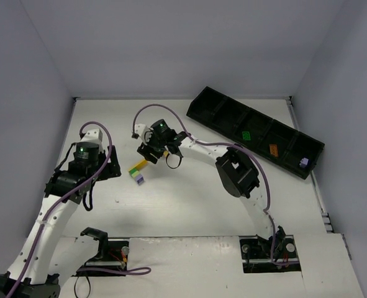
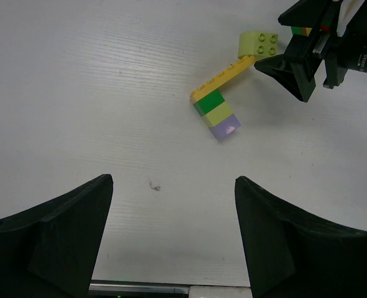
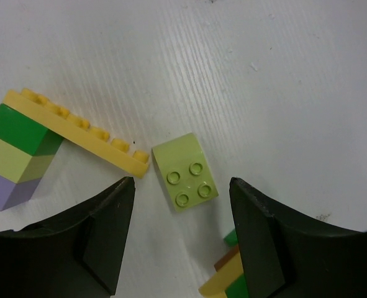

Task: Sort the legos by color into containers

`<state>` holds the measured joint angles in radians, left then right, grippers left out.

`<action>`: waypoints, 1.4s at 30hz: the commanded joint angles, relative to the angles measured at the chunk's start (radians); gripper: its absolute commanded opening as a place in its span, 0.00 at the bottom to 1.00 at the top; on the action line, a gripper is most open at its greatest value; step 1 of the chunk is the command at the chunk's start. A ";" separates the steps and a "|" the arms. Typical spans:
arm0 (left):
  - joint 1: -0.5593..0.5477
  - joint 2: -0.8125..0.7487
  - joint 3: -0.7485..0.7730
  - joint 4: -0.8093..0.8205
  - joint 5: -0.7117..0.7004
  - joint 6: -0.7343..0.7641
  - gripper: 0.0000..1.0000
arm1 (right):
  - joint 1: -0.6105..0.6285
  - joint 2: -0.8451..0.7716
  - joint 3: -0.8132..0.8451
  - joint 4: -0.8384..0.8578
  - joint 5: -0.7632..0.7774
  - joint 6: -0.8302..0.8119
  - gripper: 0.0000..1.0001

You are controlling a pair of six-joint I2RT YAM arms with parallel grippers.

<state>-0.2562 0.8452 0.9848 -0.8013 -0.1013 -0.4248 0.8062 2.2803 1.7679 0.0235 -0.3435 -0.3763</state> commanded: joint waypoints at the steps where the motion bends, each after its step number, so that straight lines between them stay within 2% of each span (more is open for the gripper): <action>1: -0.006 -0.009 0.022 0.002 -0.009 -0.012 0.73 | -0.018 -0.016 0.035 0.004 -0.051 -0.036 0.59; 20: -0.006 -0.021 0.015 0.004 -0.005 -0.019 0.73 | -0.027 0.067 0.056 -0.019 -0.072 -0.058 0.55; 22: -0.005 -0.024 0.015 0.004 -0.003 -0.019 0.73 | -0.027 0.068 0.059 -0.019 -0.068 -0.059 0.50; 23: -0.006 -0.026 0.015 0.005 -0.003 -0.020 0.73 | -0.029 0.067 0.062 -0.019 -0.069 -0.059 0.44; 27: -0.006 -0.031 0.017 0.004 0.000 -0.025 0.73 | -0.035 0.050 0.076 -0.017 -0.061 -0.053 0.08; 29: -0.005 -0.035 0.015 0.004 0.002 -0.025 0.73 | -0.042 0.002 0.085 0.001 -0.038 -0.029 0.02; 36: -0.006 -0.032 0.009 0.011 0.003 -0.026 0.73 | -0.107 -0.177 0.041 0.148 0.107 0.137 0.00; 40: -0.006 -0.026 0.006 0.025 0.003 -0.031 0.73 | -0.173 -0.294 -0.082 0.257 0.279 0.255 0.00; 42: -0.005 -0.018 0.002 0.033 0.002 -0.035 0.73 | -0.218 -0.338 -0.111 0.257 0.427 0.305 0.00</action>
<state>-0.2562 0.8146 0.9844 -0.8108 -0.1005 -0.4408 0.6525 2.0750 1.6798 0.1467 -0.1371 -0.1898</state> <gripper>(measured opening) 0.728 0.341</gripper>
